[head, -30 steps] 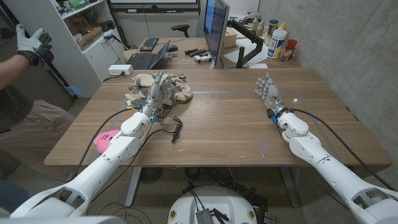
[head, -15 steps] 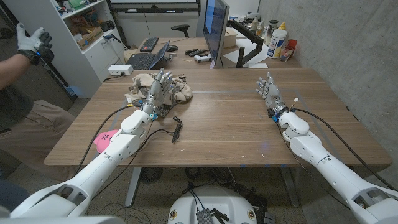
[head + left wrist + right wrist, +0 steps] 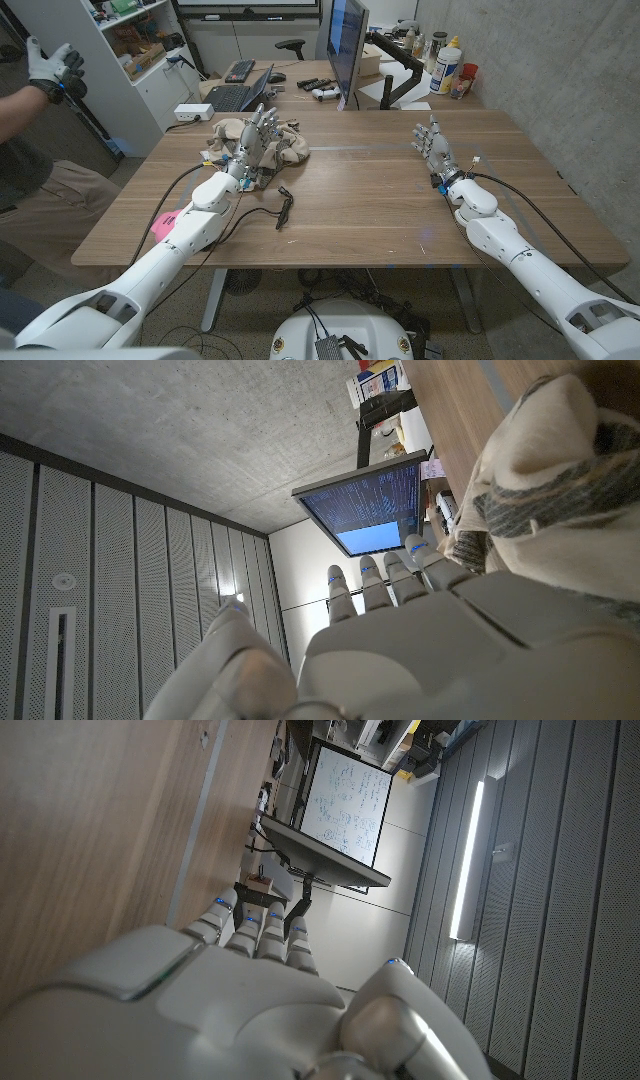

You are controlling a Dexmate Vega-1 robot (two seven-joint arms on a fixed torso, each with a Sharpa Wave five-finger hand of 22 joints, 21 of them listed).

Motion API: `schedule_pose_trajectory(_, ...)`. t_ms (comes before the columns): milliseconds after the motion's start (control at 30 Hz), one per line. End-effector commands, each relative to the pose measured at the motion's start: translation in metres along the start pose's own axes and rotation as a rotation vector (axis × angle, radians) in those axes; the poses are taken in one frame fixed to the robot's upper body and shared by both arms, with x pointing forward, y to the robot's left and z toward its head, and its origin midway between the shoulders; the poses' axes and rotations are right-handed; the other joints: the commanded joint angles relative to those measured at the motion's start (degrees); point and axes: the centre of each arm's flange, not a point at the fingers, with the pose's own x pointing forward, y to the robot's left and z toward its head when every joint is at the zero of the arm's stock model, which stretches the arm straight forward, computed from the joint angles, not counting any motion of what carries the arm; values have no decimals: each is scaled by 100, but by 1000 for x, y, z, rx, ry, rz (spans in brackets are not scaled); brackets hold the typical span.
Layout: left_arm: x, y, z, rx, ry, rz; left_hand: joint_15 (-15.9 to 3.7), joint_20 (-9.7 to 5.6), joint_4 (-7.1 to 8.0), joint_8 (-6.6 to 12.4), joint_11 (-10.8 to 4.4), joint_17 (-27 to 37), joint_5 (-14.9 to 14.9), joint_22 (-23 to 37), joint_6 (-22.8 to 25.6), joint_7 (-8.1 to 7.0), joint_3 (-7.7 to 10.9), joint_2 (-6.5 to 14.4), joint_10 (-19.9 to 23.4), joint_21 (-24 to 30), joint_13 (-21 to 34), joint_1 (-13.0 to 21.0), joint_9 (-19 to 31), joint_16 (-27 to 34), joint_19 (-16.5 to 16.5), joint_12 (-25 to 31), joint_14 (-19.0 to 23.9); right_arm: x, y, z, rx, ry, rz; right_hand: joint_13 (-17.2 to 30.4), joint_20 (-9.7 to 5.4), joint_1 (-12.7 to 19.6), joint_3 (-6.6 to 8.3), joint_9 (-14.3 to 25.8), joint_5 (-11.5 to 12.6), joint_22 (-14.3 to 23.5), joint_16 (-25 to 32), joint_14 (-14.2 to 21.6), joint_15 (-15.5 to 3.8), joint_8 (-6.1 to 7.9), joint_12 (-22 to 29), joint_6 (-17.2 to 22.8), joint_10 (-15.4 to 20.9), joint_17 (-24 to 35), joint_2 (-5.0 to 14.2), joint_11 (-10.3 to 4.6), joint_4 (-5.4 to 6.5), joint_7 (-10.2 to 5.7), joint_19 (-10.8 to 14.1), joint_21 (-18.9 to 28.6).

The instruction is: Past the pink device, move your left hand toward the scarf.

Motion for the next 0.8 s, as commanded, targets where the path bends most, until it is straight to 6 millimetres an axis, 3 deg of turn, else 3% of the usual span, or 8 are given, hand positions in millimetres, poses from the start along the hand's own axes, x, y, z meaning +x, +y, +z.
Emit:
schedule_pose_trajectory(33, 0, 9, 11, 51, -19, 1, -266, 67, -29, 27, 13, 8, 27, 10, 37, -39, 19, 10, 17, -21, 20, 72, 9, -9, -42, 47, -46, 3, 1, 1, -8, -2, -4, 24, -1, 5, 11, 17, 21, 21, 25, -3, 35, 36, 16, 56, 37, 25, 90, 8, 41, -2, 18, -29)
schedule_pose_trajectory(800, -10, 30, 33, 176, -65, 69, -184, 232, -55, 21, -8, 7, 25, 10, 41, -54, 12, 22, -24, -57, 19, 76, 8, -27, -153, 34, -150, 8, 9, -1, -9, -3, -3, 23, 4, 5, 15, 17, 18, 22, 27, 5, 37, 35, 12, 56, 30, 25, 90, 4, 42, -1, 37, -98)
